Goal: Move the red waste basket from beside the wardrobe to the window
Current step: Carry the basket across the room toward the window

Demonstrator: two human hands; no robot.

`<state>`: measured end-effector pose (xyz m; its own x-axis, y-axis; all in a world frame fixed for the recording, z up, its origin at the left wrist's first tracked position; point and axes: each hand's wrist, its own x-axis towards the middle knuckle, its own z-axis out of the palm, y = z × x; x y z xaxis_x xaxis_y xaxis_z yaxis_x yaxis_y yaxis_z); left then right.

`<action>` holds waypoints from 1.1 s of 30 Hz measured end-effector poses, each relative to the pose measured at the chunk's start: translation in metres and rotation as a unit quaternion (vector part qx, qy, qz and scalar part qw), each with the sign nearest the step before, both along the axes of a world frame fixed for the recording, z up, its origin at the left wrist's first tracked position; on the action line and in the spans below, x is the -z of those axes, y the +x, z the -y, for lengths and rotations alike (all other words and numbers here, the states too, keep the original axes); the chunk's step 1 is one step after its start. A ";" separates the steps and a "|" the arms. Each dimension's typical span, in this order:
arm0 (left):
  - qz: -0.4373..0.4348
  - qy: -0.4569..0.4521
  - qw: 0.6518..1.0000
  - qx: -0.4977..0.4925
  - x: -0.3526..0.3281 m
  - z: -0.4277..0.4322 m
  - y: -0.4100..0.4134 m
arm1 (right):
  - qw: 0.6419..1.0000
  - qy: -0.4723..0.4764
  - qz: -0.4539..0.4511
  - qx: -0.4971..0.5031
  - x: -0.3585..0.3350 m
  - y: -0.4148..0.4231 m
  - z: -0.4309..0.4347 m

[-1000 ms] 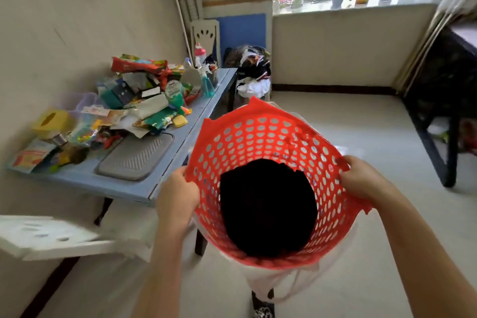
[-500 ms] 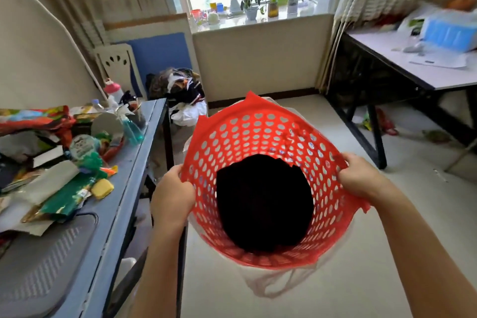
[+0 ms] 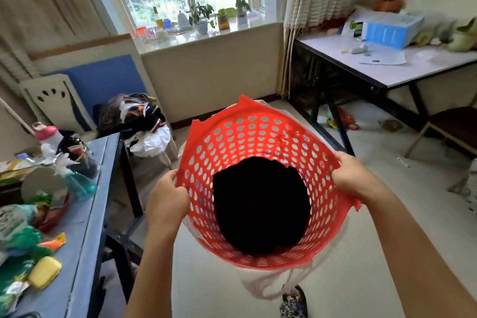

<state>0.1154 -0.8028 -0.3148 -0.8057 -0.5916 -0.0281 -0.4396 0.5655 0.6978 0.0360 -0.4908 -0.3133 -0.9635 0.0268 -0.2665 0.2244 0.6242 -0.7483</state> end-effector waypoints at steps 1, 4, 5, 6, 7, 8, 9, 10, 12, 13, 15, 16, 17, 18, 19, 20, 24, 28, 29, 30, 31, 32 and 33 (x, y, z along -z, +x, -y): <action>0.001 0.000 1.000 0.004 0.001 0.001 -0.011 | 1.000 -0.001 -0.001 0.000 0.002 -0.010 0.000; 0.005 -0.007 1.000 0.012 0.005 0.003 -0.051 | 1.000 -0.001 0.003 -0.001 0.007 -0.046 0.001; 0.007 -0.012 1.000 0.012 0.007 0.004 -0.063 | 1.000 0.000 0.005 -0.003 0.009 -0.058 0.002; 0.009 -0.016 1.000 0.010 0.008 0.006 -0.080 | 1.000 -0.002 0.008 -0.003 0.011 -0.075 0.004; 0.010 -0.020 1.000 0.009 0.009 0.008 -0.094 | 1.000 -0.002 0.008 -0.002 0.011 -0.089 0.005; 0.012 -0.022 1.000 0.008 0.009 0.009 -0.111 | 1.000 -0.002 0.009 -0.001 0.012 -0.105 0.007; 0.012 -0.023 1.000 0.009 0.010 0.011 -0.128 | 1.000 -0.001 0.011 0.002 0.013 -0.122 0.009; 0.011 -0.025 1.000 0.011 0.011 0.012 -0.149 | 1.000 0.001 0.012 0.002 0.014 -0.142 0.011; 0.008 -0.032 0.999 0.015 0.010 0.013 -0.187 | 1.000 0.002 0.011 -0.005 0.014 -0.181 0.015; 0.006 -0.039 0.999 0.016 0.009 0.013 -0.206 | 1.000 0.002 0.011 -0.008 0.014 -0.201 0.017; 0.006 -0.051 0.999 0.013 0.005 0.013 -0.239 | 1.000 0.001 0.011 -0.012 0.012 -0.236 0.021; 0.003 -0.052 0.999 0.007 0.003 0.015 -0.260 | 1.000 -0.002 0.012 -0.017 0.009 -0.259 0.023; -0.001 -0.051 0.999 0.002 0.002 0.017 -0.274 | 1.000 -0.004 0.013 -0.018 0.008 -0.275 0.024; -0.006 -0.052 0.999 -0.003 0.000 0.019 -0.294 | 1.000 -0.004 0.012 -0.023 0.005 -0.297 0.025; -0.010 -0.053 0.999 -0.007 -0.002 0.020 -0.306 | 1.000 -0.005 0.007 -0.025 0.004 -0.310 0.027; -0.013 -0.054 0.998 -0.011 -0.004 0.022 -0.320 | 1.000 -0.003 0.001 -0.028 0.001 -0.326 0.028; -0.026 -0.051 0.998 -0.022 -0.006 0.027 -0.375 | 0.999 -0.002 -0.009 -0.038 -0.002 -0.391 0.036; -0.030 -0.042 0.998 -0.035 -0.005 0.039 -0.427 | 0.999 -0.011 -0.005 -0.049 -0.001 -0.449 0.047; -0.033 -0.041 0.998 -0.034 -0.005 0.042 -0.440 | 0.999 -0.013 -0.003 -0.048 0.000 -0.462 0.049; -0.035 -0.041 0.998 -0.031 -0.004 0.045 -0.455 | 0.999 -0.016 -0.002 -0.046 0.001 -0.476 0.052; -0.035 -0.041 0.998 -0.028 -0.003 0.049 -0.469 | 0.999 -0.017 -0.003 -0.044 0.002 -0.490 0.055; -0.034 -0.041 0.998 -0.025 -0.002 0.052 -0.484 | 0.999 -0.019 -0.003 -0.043 0.003 -0.503 0.058; -0.031 -0.039 0.998 -0.023 0.000 0.057 -0.499 | 0.999 -0.021 -0.004 -0.041 0.005 -0.517 0.061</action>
<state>-0.3838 -0.8598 -0.3152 -0.7763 -0.6265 0.0691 -0.4230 0.5992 0.6797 -0.4810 -0.5516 -0.3186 -0.9640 -0.0640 -0.2582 0.1673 0.6090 -0.7753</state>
